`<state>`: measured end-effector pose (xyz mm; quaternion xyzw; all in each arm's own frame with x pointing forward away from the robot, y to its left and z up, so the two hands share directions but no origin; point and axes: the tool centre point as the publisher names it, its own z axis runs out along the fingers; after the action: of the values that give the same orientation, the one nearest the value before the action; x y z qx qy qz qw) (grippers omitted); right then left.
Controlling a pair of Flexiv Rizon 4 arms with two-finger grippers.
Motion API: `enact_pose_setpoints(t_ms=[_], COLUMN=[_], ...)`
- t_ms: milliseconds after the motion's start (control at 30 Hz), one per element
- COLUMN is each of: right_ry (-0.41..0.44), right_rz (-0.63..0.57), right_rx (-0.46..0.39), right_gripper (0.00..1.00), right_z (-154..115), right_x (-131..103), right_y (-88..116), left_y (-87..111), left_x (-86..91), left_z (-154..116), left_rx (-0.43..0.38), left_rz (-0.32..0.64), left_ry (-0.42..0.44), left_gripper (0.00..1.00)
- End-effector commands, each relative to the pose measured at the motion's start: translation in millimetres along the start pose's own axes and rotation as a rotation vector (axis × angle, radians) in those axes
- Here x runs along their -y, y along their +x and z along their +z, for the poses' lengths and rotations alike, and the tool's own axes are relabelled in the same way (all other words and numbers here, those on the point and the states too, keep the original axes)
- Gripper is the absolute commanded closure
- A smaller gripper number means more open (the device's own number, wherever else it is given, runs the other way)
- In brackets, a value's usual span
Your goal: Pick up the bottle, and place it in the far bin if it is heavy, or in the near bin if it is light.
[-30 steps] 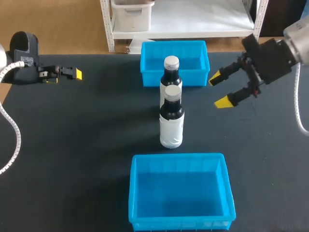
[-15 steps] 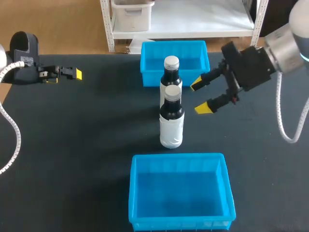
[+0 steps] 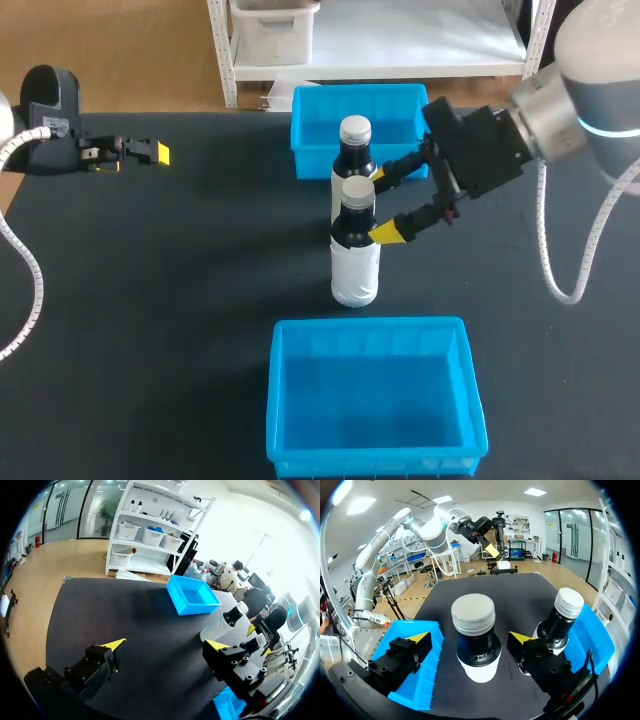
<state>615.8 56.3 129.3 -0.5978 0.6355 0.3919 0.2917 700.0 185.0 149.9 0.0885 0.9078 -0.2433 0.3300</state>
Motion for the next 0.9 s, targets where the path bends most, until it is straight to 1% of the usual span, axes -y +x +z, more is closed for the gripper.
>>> enact_pose_setpoints(t_ms=[33, 333, 900], right_ry=[0.006, 0.017, -0.006], right_rz=[0.004, 0.018, 0.025], right_rx=[0.006, 0.031, 0.045], right_gripper=[0.00, 0.00, 0.00], right_z=[9, 18, 25], right_x=[1, 2, -3], right_y=[-1, -5, -6], left_y=[0.0, 0.0, 0.0], left_x=[0.0, 0.0, 0.0], left_z=[0, 0, 0], left_rx=[0.000, 0.000, 0.000], left_rz=[0.000, 0.000, 0.000], left_ry=[0.000, 0.000, 0.000], left_gripper=[0.00, 0.00, 0.00])
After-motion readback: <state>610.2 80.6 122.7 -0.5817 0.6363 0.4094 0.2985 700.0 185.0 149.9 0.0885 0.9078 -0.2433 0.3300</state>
